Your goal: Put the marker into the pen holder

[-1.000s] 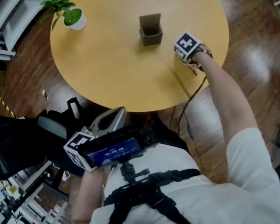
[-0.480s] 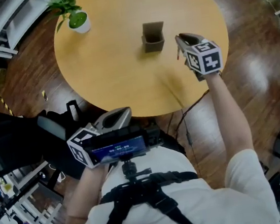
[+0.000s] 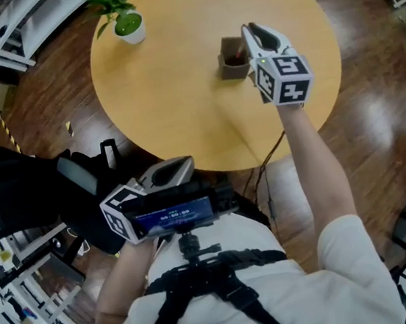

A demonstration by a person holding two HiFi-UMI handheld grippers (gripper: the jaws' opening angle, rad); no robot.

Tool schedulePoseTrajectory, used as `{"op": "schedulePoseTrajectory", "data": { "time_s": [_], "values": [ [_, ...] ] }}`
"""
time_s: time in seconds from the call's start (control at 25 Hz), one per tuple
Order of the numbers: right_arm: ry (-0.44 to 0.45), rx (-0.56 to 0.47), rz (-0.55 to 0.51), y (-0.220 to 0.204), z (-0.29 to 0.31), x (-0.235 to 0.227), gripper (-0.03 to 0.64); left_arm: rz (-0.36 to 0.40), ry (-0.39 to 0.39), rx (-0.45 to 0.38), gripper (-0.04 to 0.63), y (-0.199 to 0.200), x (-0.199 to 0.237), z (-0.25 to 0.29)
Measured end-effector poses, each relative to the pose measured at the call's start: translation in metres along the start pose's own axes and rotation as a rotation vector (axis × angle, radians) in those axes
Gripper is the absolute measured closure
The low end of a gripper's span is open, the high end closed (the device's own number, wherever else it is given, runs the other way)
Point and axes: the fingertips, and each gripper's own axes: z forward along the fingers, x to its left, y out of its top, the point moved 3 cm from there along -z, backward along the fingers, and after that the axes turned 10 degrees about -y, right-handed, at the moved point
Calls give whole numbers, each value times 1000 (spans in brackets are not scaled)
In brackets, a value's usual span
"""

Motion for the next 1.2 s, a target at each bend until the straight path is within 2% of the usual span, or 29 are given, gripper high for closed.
{"op": "schedulePoseTrajectory", "data": {
  "time_s": [0.24,0.4,0.56,0.64,0.88,1.0,1.2],
  "values": [
    [-26,128,-41,-71,15,17,554,-13,26,-17,600,-5,0,-7],
    [-57,205,-14,-104,18,12,552,-5,39,-16,600,-13,-8,-8],
    [-31,231,-8,-100,21,9,548,-18,56,-24,600,-16,-12,-2],
    [-23,204,3,-88,15,4,514,-10,55,-28,600,-12,-12,2],
    [-3,100,56,-44,-41,4,506,1,51,-59,600,-5,-13,2],
    [6,103,80,-51,-86,12,506,6,37,-73,600,-4,-13,4],
    [10,171,112,-81,-162,22,506,5,3,-75,600,-3,-20,11]
  ]
}}
